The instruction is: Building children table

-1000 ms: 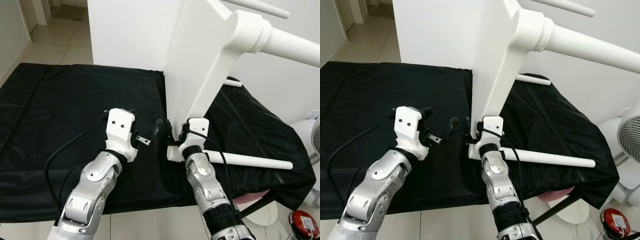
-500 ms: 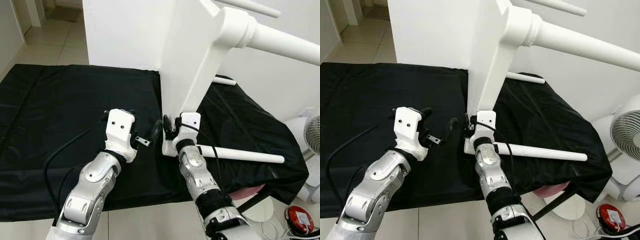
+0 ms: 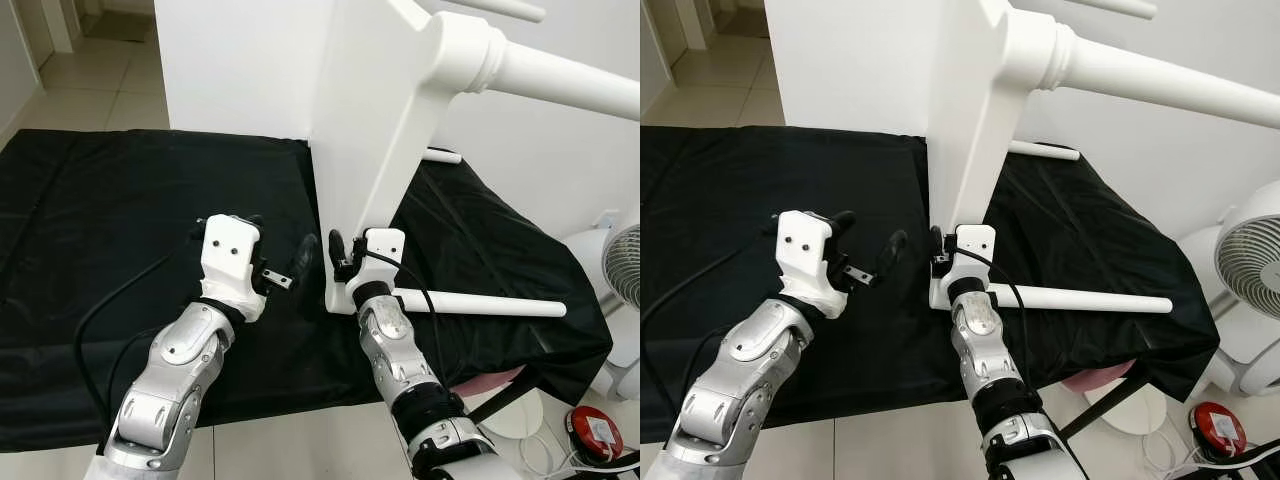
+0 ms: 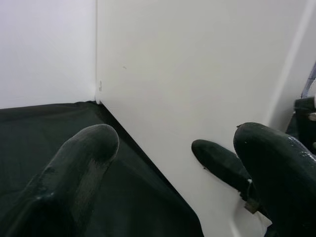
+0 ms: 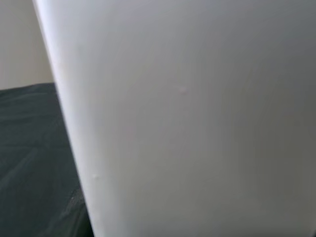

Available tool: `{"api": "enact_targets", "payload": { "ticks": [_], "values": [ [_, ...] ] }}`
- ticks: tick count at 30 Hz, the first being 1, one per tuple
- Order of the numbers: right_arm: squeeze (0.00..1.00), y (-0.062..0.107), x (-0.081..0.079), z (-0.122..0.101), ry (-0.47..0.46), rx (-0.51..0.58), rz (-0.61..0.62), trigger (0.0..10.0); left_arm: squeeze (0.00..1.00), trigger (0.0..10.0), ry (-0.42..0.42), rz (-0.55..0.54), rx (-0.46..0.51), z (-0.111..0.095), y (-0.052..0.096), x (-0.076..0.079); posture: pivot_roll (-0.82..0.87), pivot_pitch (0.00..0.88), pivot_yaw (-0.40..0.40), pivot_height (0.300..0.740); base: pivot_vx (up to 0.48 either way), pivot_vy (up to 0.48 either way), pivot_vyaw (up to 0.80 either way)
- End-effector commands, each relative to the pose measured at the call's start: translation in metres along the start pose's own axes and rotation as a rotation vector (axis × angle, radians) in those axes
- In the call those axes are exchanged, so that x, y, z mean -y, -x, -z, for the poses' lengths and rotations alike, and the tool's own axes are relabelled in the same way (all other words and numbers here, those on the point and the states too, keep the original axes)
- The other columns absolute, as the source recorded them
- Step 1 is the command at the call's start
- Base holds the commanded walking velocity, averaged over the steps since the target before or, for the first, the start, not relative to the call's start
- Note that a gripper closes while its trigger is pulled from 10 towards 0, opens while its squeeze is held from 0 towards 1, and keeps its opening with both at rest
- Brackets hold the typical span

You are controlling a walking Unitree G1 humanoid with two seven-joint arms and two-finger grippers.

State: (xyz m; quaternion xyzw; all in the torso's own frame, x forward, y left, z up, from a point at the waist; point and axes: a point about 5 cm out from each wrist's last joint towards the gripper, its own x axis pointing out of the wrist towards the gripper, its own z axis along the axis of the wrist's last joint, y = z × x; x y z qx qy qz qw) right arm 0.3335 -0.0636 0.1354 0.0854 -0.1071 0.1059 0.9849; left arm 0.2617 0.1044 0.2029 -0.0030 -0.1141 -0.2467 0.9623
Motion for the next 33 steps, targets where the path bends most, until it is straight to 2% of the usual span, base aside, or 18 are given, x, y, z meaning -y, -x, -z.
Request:
{"api": "enact_targets", "payload": {
  "ticks": [1,9,10,19,20,22,23,24,25,30,31,33],
  "values": [
    [0.00,0.005,-0.042,0.000,-0.038,0.017,-0.202,0.0,0.00,10.0,0.001,0.018,0.018,-0.003,-0.001,0.002,0.06,0.000,-0.136,0.740,0.000,0.000,0.00],
    [0.00,0.015,-0.060,0.000,-0.085,0.032,-0.306,0.0,0.00,10.0,0.003,0.014,0.030,-0.005,-0.001,0.001,0.05,0.000,-0.134,0.740,0.000,0.000,0.00],
    [0.00,0.018,-0.067,0.000,-0.095,0.037,-0.333,0.0,0.00,10.0,0.002,0.012,0.034,-0.006,-0.001,0.000,0.05,0.000,-0.133,0.740,0.000,0.000,0.00],
    [0.00,0.019,-0.076,-0.001,-0.137,0.037,-0.361,0.0,0.00,10.0,-0.001,0.012,0.036,-0.007,-0.001,-0.001,0.06,0.000,-0.131,0.740,0.000,0.000,0.00],
    [0.00,0.017,-0.077,-0.001,-0.133,0.034,-0.352,9.1,0.00,10.0,0.001,0.011,0.036,-0.007,-0.001,-0.001,0.06,0.000,-0.131,0.740,0.000,0.000,0.00],
    [0.00,0.016,-0.078,-0.001,-0.133,0.031,-0.351,9.1,0.00,10.0,0.001,0.011,0.036,-0.007,-0.001,-0.001,0.06,0.000,-0.133,0.740,0.000,0.000,0.00],
    [0.93,0.015,-0.076,-0.001,-0.136,0.029,-0.344,10.0,0.00,10.0,0.003,0.011,0.036,-0.007,-0.001,0.000,0.06,0.000,-0.133,0.740,0.000,0.000,0.00],
    [0.93,0.015,-0.076,-0.001,-0.136,0.029,-0.344,10.0,0.00,10.0,0.003,0.011,0.036,-0.007,-0.001,0.000,0.06,0.000,-0.133,0.740,0.000,0.000,0.00],
    [1.00,0.015,-0.073,-0.001,-0.139,0.032,-0.329,10.0,0.00,10.0,0.009,0.010,0.036,-0.007,-0.001,0.001,0.06,0.000,-0.135,0.740,0.000,0.000,0.00],
    [1.00,0.015,-0.071,-0.002,-0.138,0.034,-0.321,10.0,0.00,10.0,0.012,0.010,0.036,-0.007,-0.001,0.002,0.06,0.000,-0.135,0.740,0.000,0.000,0.00],
    [1.00,0.017,-0.063,-0.003,-0.139,0.045,-0.315,10.0,0.00,10.0,0.020,0.018,0.031,-0.006,0.000,0.005,0.06,0.000,-0.136,0.740,0.000,0.000,0.00],
    [1.00,0.018,-0.058,-0.004,-0.136,0.048,-0.313,10.0,0.00,10.0,0.013,0.030,0.023,-0.005,0.000,0.008,0.05,0.000,-0.135,0.740,0.000,0.000,0.00]
  ]
}}
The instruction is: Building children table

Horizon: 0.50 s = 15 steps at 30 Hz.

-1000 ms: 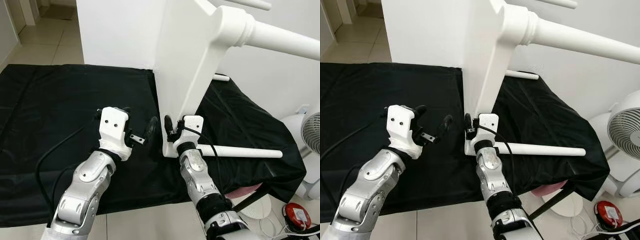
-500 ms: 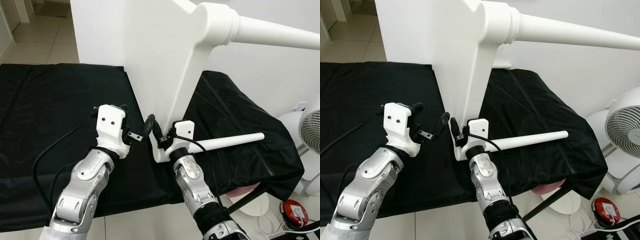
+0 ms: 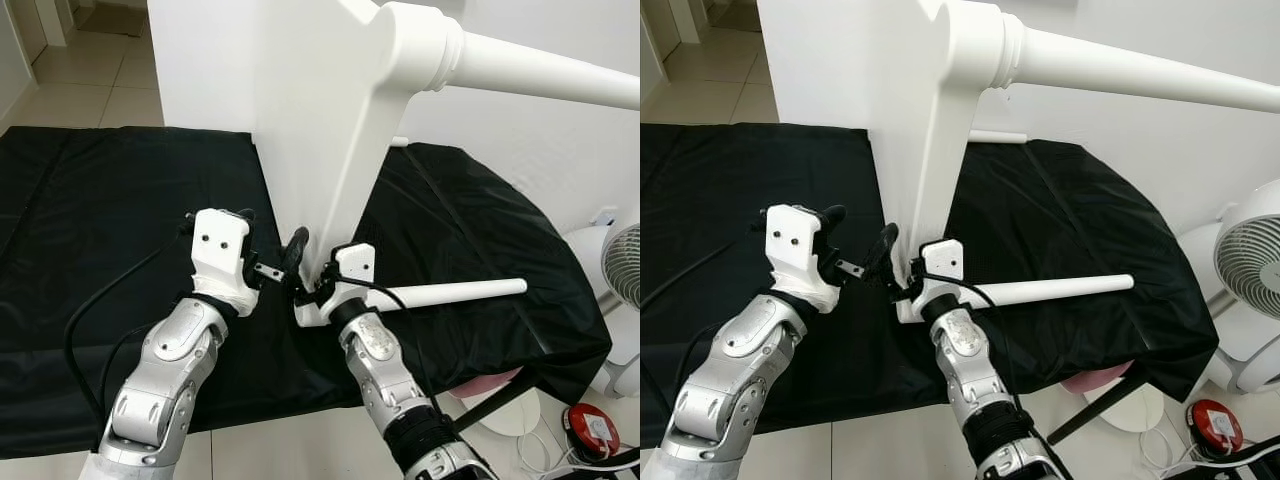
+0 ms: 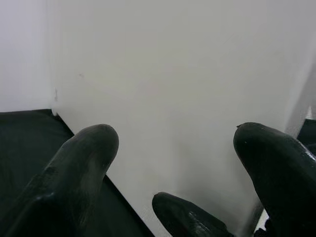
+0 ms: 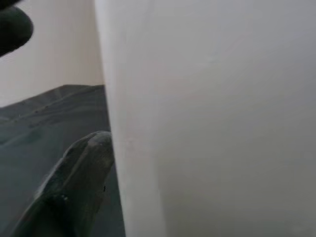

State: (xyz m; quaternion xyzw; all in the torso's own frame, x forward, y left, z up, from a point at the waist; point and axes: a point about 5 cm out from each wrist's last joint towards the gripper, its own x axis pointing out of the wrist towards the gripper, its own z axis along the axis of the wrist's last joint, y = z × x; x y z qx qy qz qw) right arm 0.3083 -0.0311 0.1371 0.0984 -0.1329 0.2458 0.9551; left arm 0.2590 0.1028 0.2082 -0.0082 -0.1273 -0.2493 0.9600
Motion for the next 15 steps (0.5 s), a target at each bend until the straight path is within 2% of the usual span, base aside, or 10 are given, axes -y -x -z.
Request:
{"api": "enact_targets", "payload": {
  "ticks": [1,4,5,6,7,11,15],
  "values": [
    [1.00,-0.004,-0.019,-0.002,-0.075,0.021,-0.023,10.0,0.00,10.0,0.007,0.030,-0.007,0.001,0.000,0.006,0.05,0.000,-0.133,0.740,0.000,0.000,0.00],
    [1.00,-0.001,-0.015,-0.002,-0.054,0.017,-0.021,10.0,0.00,10.0,0.007,0.037,-0.010,0.002,0.000,0.007,0.05,0.000,-0.133,0.740,0.000,0.000,0.00],
    [0.54,0.001,-0.015,-0.002,-0.062,0.014,-0.033,10.0,0.00,10.0,0.007,0.044,-0.012,0.002,0.001,0.008,0.05,0.000,-0.130,0.740,0.000,0.000,0.00],
    [0.54,0.002,-0.015,-0.002,-0.069,0.013,-0.041,10.0,0.00,10.0,0.007,0.050,-0.013,0.002,0.001,0.008,0.05,0.000,-0.130,0.740,0.000,0.000,0.00],
    [0.00,0.005,-0.014,-0.004,-0.068,0.017,-0.046,10.0,0.00,10.0,0.007,0.058,-0.019,0.002,0.001,0.009,0.05,0.000,-0.129,0.740,0.000,0.000,0.00],
    [0.00,0.013,-0.011,-0.008,-0.041,0.041,-0.056,10.0,0.00,10.0,0.006,0.066,-0.023,0.002,0.003,0.009,0.05,0.000,-0.127,0.740,0.000,0.000,0.00],
    [0.00,0.029,0.001,-0.015,0.046,0.058,-0.041,10.0,0.00,10.0,-0.039,0.062,-0.023,0.002,0.008,0.005,0.04,0.000,-0.125,0.740,0.000,0.000,0.00]
  ]
}}
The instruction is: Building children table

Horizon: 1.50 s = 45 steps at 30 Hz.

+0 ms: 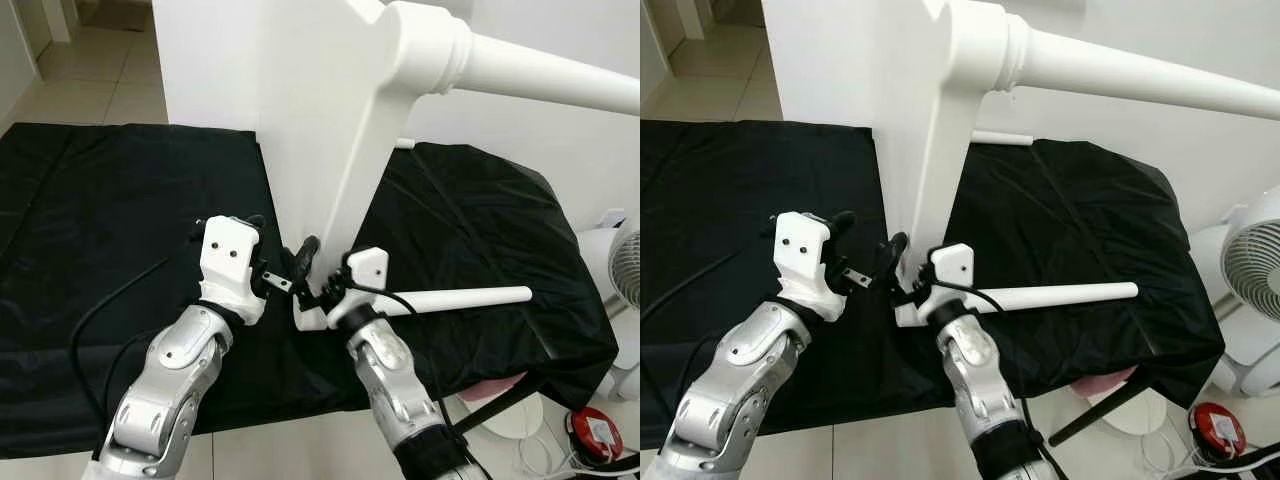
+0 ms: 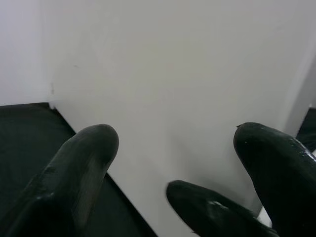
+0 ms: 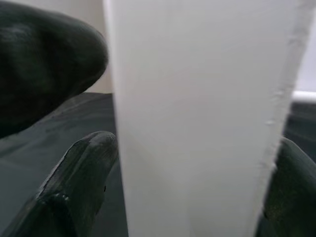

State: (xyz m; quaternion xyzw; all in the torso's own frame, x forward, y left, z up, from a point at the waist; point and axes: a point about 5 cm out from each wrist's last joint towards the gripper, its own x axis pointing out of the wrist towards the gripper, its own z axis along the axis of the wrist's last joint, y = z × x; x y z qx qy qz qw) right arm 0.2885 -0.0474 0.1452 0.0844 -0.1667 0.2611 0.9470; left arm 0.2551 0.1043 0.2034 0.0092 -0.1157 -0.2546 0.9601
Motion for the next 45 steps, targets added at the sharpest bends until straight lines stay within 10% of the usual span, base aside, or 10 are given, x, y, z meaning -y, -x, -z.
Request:
{"api": "enact_targets", "payload": {
  "ticks": [1,24,45],
  "values": [
    [0.00,0.013,0.003,-0.002,0.031,0.000,0.016,10.0,0.00,10.0,-0.023,0.038,0.008,-0.002,0.004,0.002,0.04,0.000,-0.124,0.740,0.000,0.000,0.00],
    [0.00,0.110,0.052,-0.017,0.225,-0.178,0.140,10.0,0.00,10.0,-0.042,0.001,-0.120,0.018,0.051,-0.003,0.04,0.000,-0.129,0.740,0.000,0.000,0.00],
    [0.00,0.117,0.080,-0.016,0.233,-0.226,0.456,10.0,0.00,10.0,-0.057,-0.130,-0.111,0.037,0.055,-0.001,0.03,0.000,-0.140,0.740,0.000,0.000,0.00]
  ]
}}
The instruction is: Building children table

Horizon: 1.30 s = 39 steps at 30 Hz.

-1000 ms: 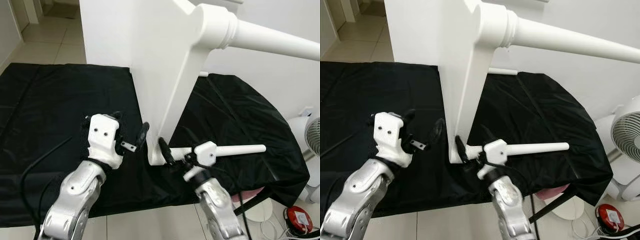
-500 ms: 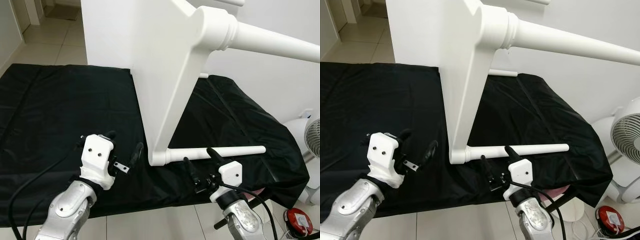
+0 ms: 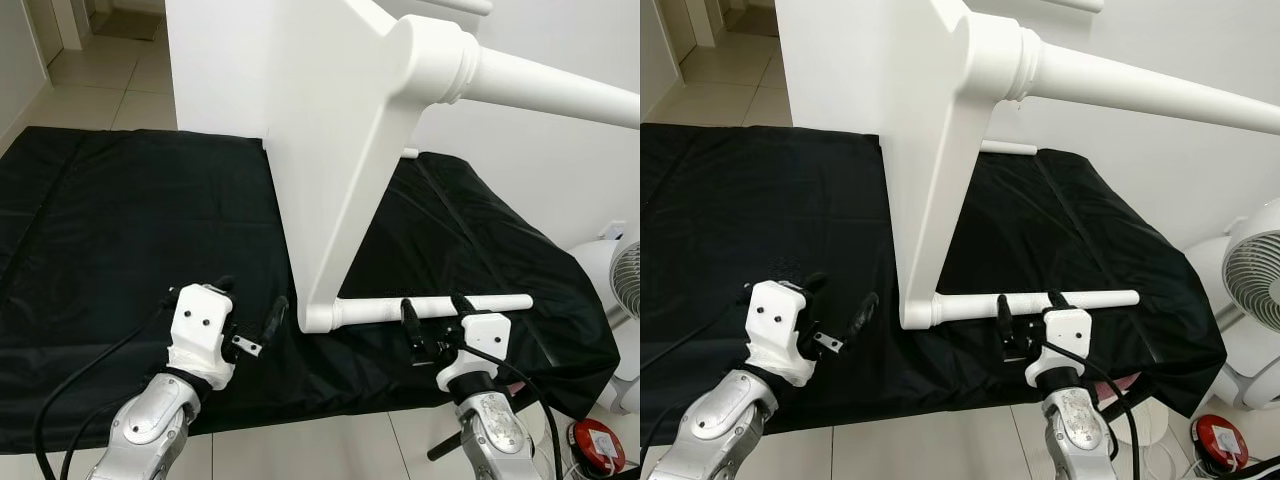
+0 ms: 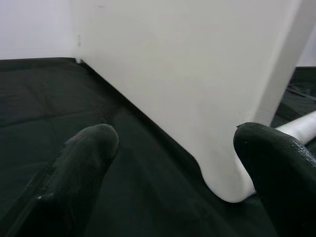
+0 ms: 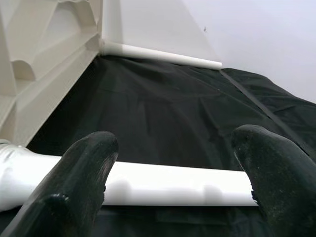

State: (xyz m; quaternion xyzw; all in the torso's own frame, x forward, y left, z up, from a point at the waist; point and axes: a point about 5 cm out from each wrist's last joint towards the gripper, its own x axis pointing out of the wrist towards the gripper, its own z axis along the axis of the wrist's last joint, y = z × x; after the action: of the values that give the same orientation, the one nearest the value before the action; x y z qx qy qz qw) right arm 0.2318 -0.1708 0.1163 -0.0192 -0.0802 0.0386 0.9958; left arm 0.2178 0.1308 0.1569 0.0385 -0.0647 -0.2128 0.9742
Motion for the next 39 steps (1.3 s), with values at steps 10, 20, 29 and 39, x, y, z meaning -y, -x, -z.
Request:
{"api": "enact_targets", "payload": {
  "ticks": [10,20,29,39],
  "values": [
    [0.00,0.002,0.008,0.008,0.016,-0.041,0.038,10.0,0.00,10.0,-0.023,-0.039,0.052,-0.003,0.002,0.003,0.03,0.000,-0.140,0.740,0.000,-0.052,0.00],
    [0.00,-0.001,0.012,0.012,0.039,-0.055,0.056,10.0,0.00,10.0,-0.083,-0.035,0.060,0.004,0.010,0.004,0.04,0.000,-0.145,0.740,0.000,-0.352,0.00],
    [0.00,-0.003,0.012,0.013,0.052,-0.052,0.045,10.0,0.00,10.0,-0.076,-0.034,0.069,0.007,0.012,0.006,0.04,0.000,-0.150,0.740,0.000,-0.480,0.00],
    [0.00,-0.002,0.011,0.014,0.065,-0.056,0.019,10.0,0.00,10.0,-0.051,-0.077,0.066,0.008,0.012,0.006,0.05,0.000,-0.151,0.740,0.000,-0.270,0.00]
  ]
}}
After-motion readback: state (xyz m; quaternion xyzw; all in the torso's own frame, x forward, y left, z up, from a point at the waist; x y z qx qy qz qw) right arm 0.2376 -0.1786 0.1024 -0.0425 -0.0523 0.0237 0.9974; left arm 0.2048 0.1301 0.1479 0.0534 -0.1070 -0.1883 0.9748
